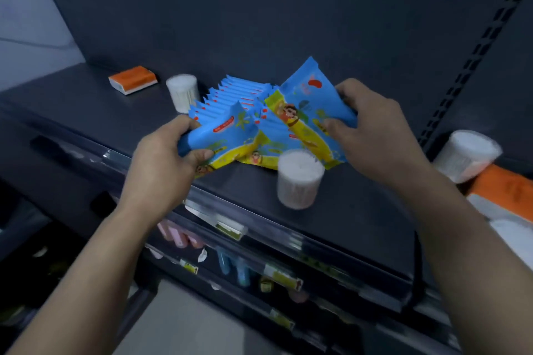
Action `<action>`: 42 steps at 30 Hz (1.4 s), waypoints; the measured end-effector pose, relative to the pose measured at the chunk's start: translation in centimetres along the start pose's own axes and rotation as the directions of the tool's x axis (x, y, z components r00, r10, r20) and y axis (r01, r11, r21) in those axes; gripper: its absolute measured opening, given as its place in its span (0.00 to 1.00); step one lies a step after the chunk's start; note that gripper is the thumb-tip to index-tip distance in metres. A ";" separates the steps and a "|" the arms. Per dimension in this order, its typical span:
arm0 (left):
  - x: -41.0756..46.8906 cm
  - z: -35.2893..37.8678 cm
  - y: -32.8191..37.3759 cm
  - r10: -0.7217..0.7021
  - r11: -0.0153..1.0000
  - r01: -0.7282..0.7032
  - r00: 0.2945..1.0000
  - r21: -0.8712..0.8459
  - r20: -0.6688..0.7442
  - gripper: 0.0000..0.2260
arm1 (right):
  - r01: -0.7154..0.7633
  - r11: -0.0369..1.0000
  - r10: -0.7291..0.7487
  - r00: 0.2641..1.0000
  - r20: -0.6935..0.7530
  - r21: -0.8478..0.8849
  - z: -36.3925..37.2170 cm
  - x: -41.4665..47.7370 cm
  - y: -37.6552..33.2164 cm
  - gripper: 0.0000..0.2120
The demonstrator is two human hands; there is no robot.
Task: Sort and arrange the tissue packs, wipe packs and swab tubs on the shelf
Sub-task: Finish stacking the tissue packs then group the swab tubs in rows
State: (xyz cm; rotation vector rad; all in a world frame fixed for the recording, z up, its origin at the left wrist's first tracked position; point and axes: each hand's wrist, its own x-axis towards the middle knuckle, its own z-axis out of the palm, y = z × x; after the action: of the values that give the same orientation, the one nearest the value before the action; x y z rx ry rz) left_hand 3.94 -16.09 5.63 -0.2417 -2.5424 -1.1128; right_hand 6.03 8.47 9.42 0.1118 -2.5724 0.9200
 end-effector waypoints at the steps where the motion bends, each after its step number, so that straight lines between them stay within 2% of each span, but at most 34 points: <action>1: 0.6 -0.1 -0.6 0.009 1.000 -0.009 1.000 -0.003 0.009 0.10 | -0.004 1.000 0.004 1.000 -0.003 0.001 0.6 0.4 -0.3 0.08; 7: 3.9 0.5 -3.4 0.022 0.999 -0.021 0.999 -0.035 0.036 0.10 | -0.005 0.997 0.007 1.000 -0.018 0.073 2.8 3.7 -1.2 0.08; 11: 4.9 0.5 -4.7 0.048 0.999 -0.049 0.998 0.012 0.049 0.14 | 0.022 0.995 -0.030 0.997 0.076 0.097 5.0 5.8 -1.0 0.08; 15: 5.8 0.5 -6.9 0.035 0.992 -0.048 0.994 0.121 0.103 0.13 | 0.092 0.996 -0.092 0.983 0.161 0.007 8.1 7.4 -0.5 0.09; 18: 6.9 1.0 -8.2 0.066 0.985 -0.096 0.978 0.146 0.198 0.11 | 0.110 0.989 -0.083 0.966 0.244 -0.098 9.7 8.0 -0.2 0.09; 22: 9.1 2.1 -9.9 0.184 0.947 -0.242 0.949 0.212 0.257 0.10 | 0.069 0.958 0.023 0.949 0.315 -0.277 11.1 8.2 0.0 0.10; 25: 11.1 2.8 -11.3 0.230 0.927 -0.304 0.923 0.219 0.310 0.10 | -0.028 0.932 0.152 0.935 0.320 -0.361 12.1 7.9 -0.1 0.10; 31: 14.4 4.4 -13.9 0.353 0.906 -0.420 0.816 0.049 0.457 0.10 | -0.174 0.825 0.353 0.901 0.250 -0.538 13.8 7.3 -1.7 0.09; 37: 15.3 5.5 -15.3 0.497 0.848 -0.530 0.778 -0.024 0.384 0.13 | -0.212 0.667 0.455 0.875 0.165 -0.714 15.4 6.9 -1.9 0.15; 42: 15.5 6.0 -16.0 0.593 0.785 -0.620 0.744 -0.013 0.309 0.22 | -0.225 0.608 0.470 0.875 0.118 -0.761 15.9 7.0 -1.9 0.16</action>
State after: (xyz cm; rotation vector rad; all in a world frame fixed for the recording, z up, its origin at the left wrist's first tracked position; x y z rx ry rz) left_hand -16.57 -22.27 -3.04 -1.2062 -2.4383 -0.7302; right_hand -5.45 -2.53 2.22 -0.5546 -3.1162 -0.1287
